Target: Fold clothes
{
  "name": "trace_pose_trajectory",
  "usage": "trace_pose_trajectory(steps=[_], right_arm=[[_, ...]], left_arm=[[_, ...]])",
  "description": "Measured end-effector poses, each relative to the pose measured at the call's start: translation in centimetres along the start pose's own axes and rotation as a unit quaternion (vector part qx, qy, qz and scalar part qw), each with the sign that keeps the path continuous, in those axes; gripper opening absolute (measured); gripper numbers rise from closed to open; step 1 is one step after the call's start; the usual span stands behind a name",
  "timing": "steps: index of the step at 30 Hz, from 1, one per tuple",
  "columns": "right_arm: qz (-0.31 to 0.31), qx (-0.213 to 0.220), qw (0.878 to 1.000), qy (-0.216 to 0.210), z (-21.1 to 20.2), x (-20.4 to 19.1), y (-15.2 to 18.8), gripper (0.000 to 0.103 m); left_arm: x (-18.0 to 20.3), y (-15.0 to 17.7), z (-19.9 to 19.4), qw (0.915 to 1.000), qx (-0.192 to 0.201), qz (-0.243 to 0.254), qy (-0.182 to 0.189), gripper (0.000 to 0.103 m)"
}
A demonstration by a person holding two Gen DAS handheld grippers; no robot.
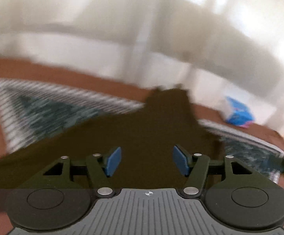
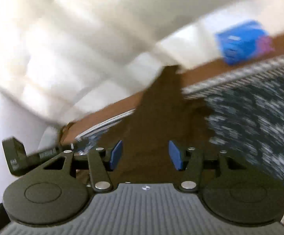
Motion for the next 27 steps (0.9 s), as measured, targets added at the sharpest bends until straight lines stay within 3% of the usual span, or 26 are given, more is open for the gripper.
trace_pose_trajectory(steps=[7,16,23,27], right_arm=[[-0.112,-0.062,0.991,-0.035,6.4,-9.2,-1.6,0.058],[-0.223,-0.139,0.965,-0.017,17.2,-19.2,1.3,0.063],[-0.318,-0.208,0.925,0.012,26.0,-23.9,3.9,0.069],[-0.357,-0.247,0.901,0.026,29.6,-24.5,3.9,0.071]], left_arm=[[-10.7,4.2,-4.1,0.9931,0.001,-0.095,-0.069,0.073],[-24.7,4.9,-8.8,0.9816,0.022,-0.137,-0.132,0.073],[-34.8,6.0,-14.0,0.9681,0.030,-0.138,-0.207,0.078],[-38.1,6.1,-13.7,0.9629,0.027,-0.157,-0.218,0.078]])
Point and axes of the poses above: each gripper's, at about its wrist camera, not at the fingertips, and z roughly the way its jaws point, x to its right, y to its underside, the point moved 8 cm from there along z, roughly the way its jaws point, and after that the axes turned 2 degrees about -z, right-handed, at the moved point
